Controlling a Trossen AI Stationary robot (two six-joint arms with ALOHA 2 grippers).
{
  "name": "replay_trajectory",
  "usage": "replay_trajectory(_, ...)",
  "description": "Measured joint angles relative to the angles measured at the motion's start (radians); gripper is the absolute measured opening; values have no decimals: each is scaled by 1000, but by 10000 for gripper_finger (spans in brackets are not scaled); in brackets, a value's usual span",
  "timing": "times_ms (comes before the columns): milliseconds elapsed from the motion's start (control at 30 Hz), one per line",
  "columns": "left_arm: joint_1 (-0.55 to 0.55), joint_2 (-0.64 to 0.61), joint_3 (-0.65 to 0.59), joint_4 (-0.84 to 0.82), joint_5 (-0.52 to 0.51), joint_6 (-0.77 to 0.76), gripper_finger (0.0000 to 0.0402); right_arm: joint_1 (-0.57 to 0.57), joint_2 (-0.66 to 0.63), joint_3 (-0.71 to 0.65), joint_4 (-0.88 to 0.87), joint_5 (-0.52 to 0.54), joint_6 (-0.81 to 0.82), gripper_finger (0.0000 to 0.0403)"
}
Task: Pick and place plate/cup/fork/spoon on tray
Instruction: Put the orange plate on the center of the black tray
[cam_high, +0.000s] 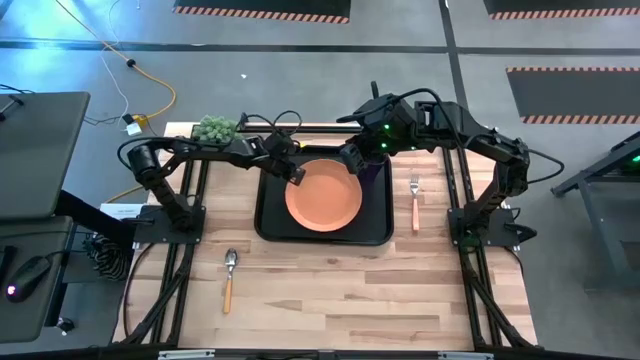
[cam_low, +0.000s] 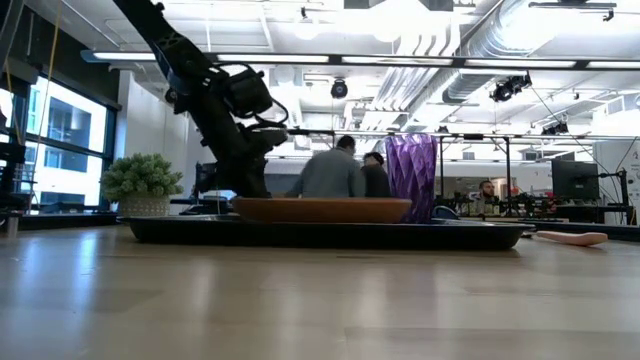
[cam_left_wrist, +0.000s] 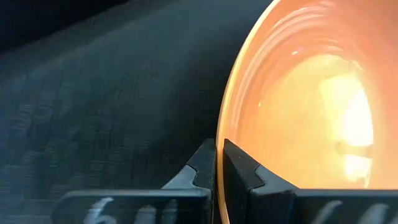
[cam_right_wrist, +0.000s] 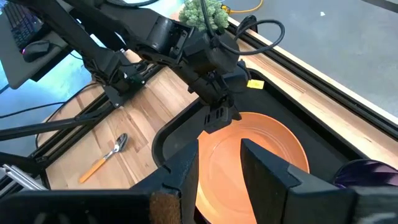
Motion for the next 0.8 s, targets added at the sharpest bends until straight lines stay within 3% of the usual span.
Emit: replay_trajectory(800,5,21,0,31,0,-19,7,0,0,0,0,-3,0,110)
